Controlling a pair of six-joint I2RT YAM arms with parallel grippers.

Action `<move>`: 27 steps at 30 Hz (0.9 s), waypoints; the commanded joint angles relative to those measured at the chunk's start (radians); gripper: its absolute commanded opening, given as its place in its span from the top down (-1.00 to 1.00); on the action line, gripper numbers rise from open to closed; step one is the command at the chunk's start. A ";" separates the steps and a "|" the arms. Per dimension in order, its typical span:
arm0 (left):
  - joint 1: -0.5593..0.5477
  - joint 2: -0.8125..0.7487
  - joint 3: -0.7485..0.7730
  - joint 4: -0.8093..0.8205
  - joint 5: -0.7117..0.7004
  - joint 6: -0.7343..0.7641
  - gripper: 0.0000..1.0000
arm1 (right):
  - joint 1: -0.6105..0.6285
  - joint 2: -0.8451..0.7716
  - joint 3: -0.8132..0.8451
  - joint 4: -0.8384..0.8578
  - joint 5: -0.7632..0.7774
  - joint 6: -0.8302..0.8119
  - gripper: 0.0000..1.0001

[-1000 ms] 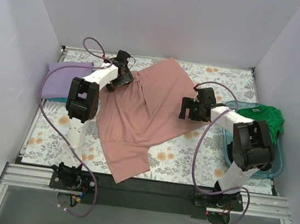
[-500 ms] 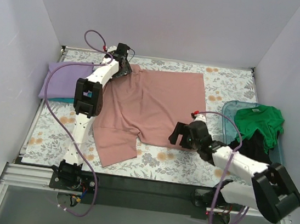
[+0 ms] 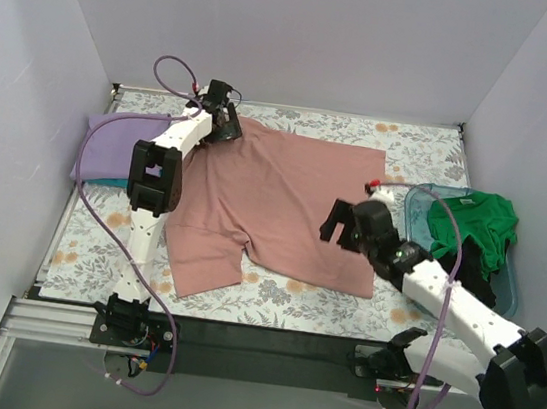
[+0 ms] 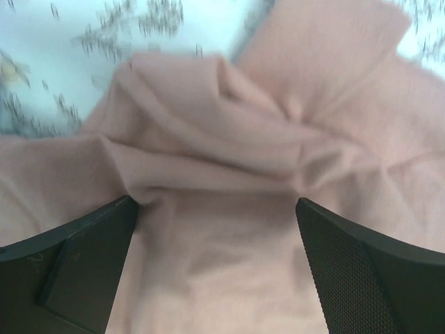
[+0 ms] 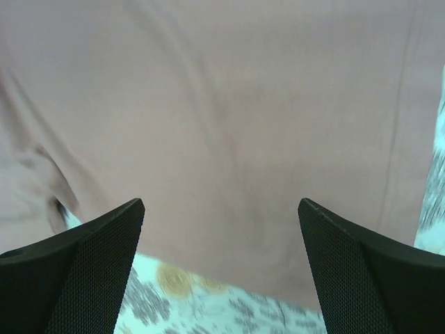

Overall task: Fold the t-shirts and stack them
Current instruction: Flatten the tshirt out

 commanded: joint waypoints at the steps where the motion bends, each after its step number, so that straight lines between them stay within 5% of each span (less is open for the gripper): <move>1: 0.006 -0.166 -0.106 -0.046 0.081 -0.004 -0.96 | -0.094 0.116 0.230 0.002 0.014 -0.211 -0.97; 4: 0.006 -0.309 -0.229 -0.032 0.073 -0.057 -0.96 | -0.186 0.284 0.391 0.002 -0.072 -0.296 -0.97; 11: 0.006 -0.697 -0.784 0.146 0.110 -0.177 -0.96 | -0.325 0.689 0.749 -0.020 -0.197 -0.416 -0.97; 21: 0.001 -1.038 -1.154 0.174 0.064 -0.315 -0.96 | -0.416 1.144 1.177 -0.171 -0.255 -0.558 -0.97; 27: 0.001 -1.142 -1.258 0.152 0.047 -0.367 -0.96 | -0.470 1.278 1.265 -0.254 -0.282 -0.554 -0.97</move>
